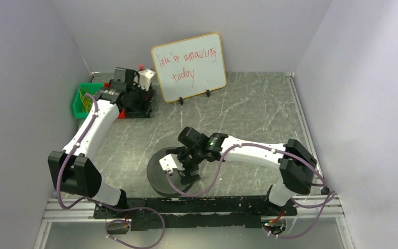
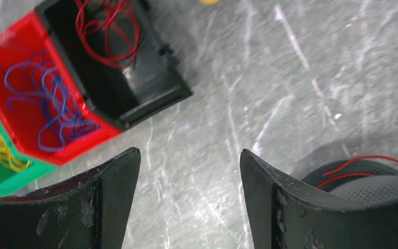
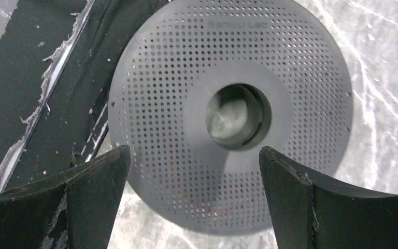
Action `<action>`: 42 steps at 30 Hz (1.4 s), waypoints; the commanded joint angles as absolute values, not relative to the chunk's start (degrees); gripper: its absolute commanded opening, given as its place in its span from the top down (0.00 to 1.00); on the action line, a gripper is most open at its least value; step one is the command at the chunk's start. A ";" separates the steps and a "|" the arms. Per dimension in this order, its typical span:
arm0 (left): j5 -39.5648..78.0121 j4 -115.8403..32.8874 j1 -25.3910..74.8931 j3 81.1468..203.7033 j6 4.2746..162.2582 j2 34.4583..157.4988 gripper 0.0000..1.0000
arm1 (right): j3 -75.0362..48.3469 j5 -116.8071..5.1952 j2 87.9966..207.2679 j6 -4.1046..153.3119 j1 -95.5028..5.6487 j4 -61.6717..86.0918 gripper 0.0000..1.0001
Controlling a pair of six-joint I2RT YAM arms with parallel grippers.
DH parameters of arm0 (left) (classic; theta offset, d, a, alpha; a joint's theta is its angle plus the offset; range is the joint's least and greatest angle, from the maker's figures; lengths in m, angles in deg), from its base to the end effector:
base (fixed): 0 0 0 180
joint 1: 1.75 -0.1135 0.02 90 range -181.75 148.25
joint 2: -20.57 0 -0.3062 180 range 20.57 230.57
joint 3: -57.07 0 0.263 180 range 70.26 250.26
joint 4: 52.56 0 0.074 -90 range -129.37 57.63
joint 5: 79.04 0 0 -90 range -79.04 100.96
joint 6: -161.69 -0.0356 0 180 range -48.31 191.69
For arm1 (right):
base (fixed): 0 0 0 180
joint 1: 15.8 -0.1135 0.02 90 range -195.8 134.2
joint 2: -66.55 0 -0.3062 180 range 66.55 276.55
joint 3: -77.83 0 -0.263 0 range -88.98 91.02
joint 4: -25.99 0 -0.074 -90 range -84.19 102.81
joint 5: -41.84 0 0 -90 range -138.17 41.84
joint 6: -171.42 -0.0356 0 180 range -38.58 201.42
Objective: Wrap the cables
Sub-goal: Move the cable reel to the center of the board.
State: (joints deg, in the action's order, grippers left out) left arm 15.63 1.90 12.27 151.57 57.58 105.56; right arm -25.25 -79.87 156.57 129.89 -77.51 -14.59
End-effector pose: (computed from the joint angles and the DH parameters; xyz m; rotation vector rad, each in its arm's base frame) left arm 0.3196 -0.0828 0.3846 0.6106 2.2735 -0.0952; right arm 0.1437 0.3065 0.2761 -2.1536 1.2228 0.7889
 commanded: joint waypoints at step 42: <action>13.59 -6.09 -4.70 150.46 56.77 111.00 0.24 | -19.37 -73.14 165.32 129.54 -73.24 -22.35 0.39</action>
